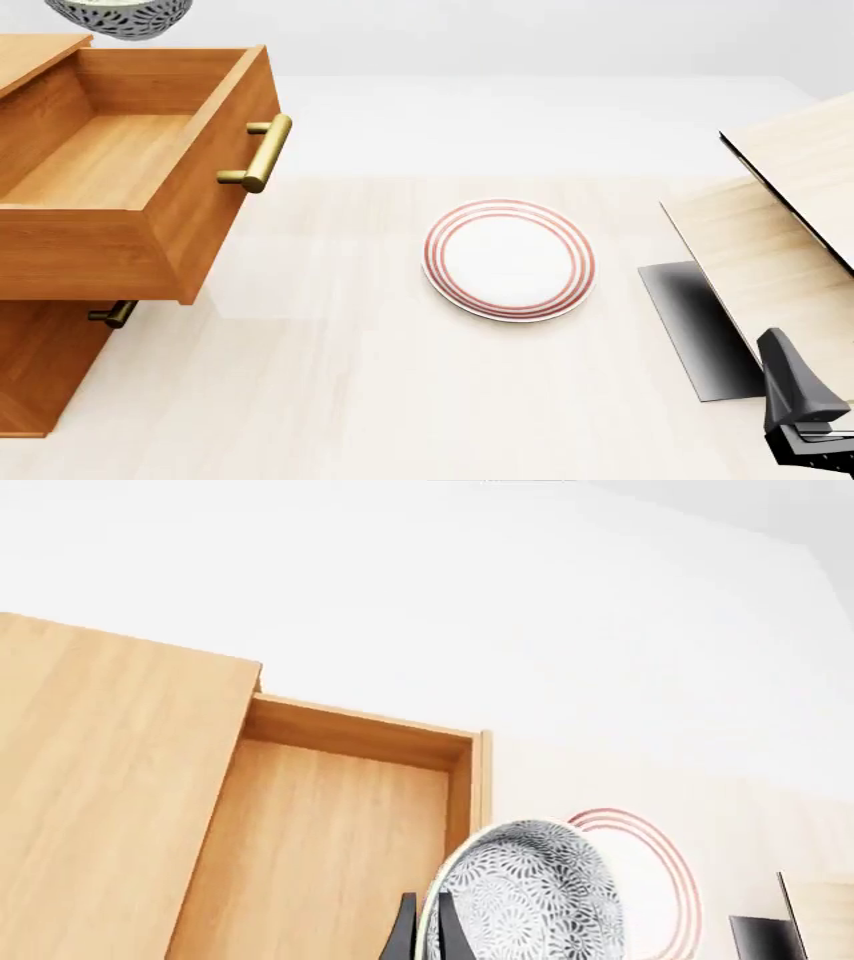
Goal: Open the top drawer of the cabinet and put the bowl in it.
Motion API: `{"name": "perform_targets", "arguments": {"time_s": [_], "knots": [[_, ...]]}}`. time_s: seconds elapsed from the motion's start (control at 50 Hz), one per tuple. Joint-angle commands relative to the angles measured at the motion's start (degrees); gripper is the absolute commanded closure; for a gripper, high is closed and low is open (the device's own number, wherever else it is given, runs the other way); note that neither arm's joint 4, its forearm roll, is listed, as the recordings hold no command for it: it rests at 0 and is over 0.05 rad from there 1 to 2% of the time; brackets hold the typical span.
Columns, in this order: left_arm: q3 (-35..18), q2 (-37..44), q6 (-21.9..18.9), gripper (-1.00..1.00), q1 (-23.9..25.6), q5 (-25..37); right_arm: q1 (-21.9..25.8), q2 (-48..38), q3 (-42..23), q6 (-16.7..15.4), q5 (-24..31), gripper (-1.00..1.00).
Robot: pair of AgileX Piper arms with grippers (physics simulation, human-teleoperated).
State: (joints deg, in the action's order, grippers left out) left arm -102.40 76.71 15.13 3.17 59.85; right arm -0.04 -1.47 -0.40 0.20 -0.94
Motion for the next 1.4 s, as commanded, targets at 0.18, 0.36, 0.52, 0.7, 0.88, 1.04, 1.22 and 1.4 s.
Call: {"name": "perform_targets", "arguments": {"time_s": [0.18,0.36,0.52,0.7,0.88,1.04,1.22,1.4], "knots": [[6.4,-3.5,1.4,1.0,-3.5,-2.9,0.0,0.3,0.1,0.0,0.2,-1.0],[9.0,-4.6,2.1,1.0,-4.6,-4.1,0.0,0.3,0.1,0.0,0.2,-1.0],[11.2,-4.6,2.7,1.0,-5.2,-5.8,0.0,0.3,0.1,0.0,0.2,-1.0],[13.4,-4.2,3.1,1.0,-5.7,-7.7,0.0,0.3,0.1,0.0,0.2,-1.0],[15.0,-3.1,3.8,1.0,-5.5,-9.9,0.0,0.3,0.1,0.0,0.2,-1.0],[16.6,-1.8,4.0,1.0,-5.7,-11.8,0.0,0.3,0.1,0.0,0.2,-1.0],[16.9,-1.3,4.4,1.0,-6.5,-12.4,0.0,0.3,0.1,0.0,0.2,-1.0],[19.3,-1.0,4.7,1.0,-6.9,-14.2,0.0,0.3,0.1,0.0,0.2,-1.0]]}}
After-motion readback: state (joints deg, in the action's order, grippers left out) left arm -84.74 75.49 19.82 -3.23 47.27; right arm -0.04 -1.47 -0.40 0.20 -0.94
